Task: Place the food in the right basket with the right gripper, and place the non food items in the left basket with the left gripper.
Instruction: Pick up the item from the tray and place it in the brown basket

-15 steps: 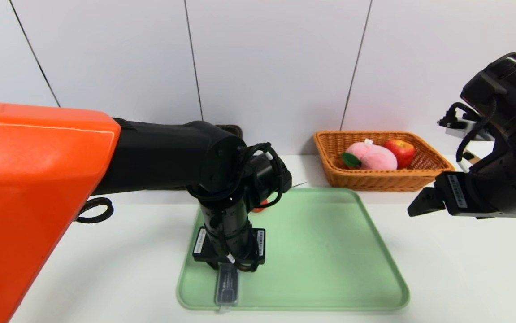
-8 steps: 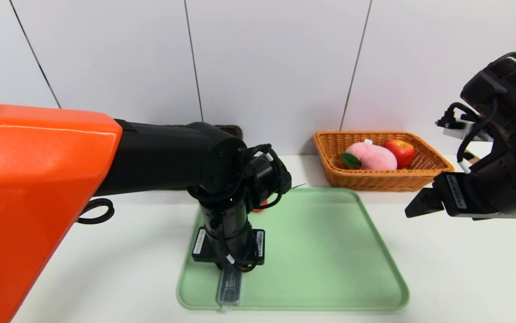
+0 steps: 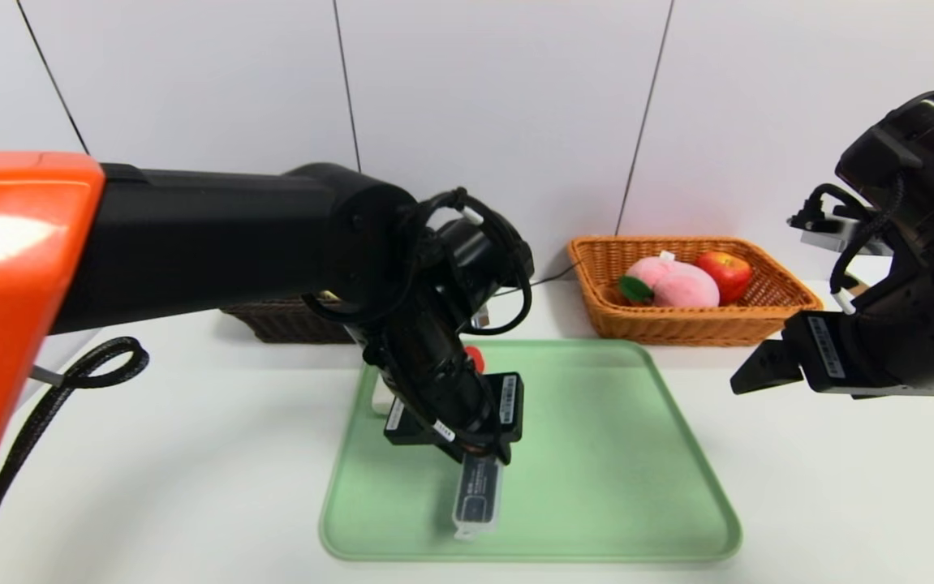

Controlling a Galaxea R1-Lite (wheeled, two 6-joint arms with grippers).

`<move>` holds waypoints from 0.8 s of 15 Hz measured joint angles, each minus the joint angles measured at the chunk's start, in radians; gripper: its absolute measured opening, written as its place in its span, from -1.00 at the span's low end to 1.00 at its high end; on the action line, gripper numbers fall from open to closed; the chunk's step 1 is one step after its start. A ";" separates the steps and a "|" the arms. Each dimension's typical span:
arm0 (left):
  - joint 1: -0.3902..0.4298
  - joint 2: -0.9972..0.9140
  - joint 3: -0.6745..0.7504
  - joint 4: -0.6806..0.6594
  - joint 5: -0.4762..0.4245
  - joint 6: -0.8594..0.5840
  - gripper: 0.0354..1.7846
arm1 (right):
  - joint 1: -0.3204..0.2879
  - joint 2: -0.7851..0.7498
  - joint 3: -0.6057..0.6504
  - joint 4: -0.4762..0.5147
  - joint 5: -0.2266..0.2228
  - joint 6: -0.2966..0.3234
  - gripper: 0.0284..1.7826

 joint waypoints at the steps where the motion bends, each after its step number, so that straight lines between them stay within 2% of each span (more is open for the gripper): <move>1: 0.001 -0.021 -0.025 -0.007 -0.033 0.002 -0.39 | -0.001 0.000 0.000 0.000 0.000 0.000 0.90; 3: 0.006 -0.071 -0.072 -0.016 -0.061 0.000 -0.39 | 0.000 0.001 0.005 -0.010 0.000 0.001 0.90; 5: 0.037 -0.123 -0.093 -0.069 -0.034 -0.004 -0.39 | -0.002 0.002 0.023 -0.067 0.002 -0.001 0.90; 7: 0.095 -0.161 -0.098 -0.143 0.075 -0.009 -0.39 | -0.002 0.005 0.040 -0.115 0.001 -0.002 0.90; 10: 0.216 -0.181 -0.100 -0.214 0.239 -0.007 -0.39 | -0.002 0.007 0.046 -0.118 0.000 -0.003 0.90; 12: 0.303 -0.173 -0.100 -0.221 0.273 -0.011 -0.39 | -0.002 0.007 0.047 -0.118 0.000 -0.004 0.90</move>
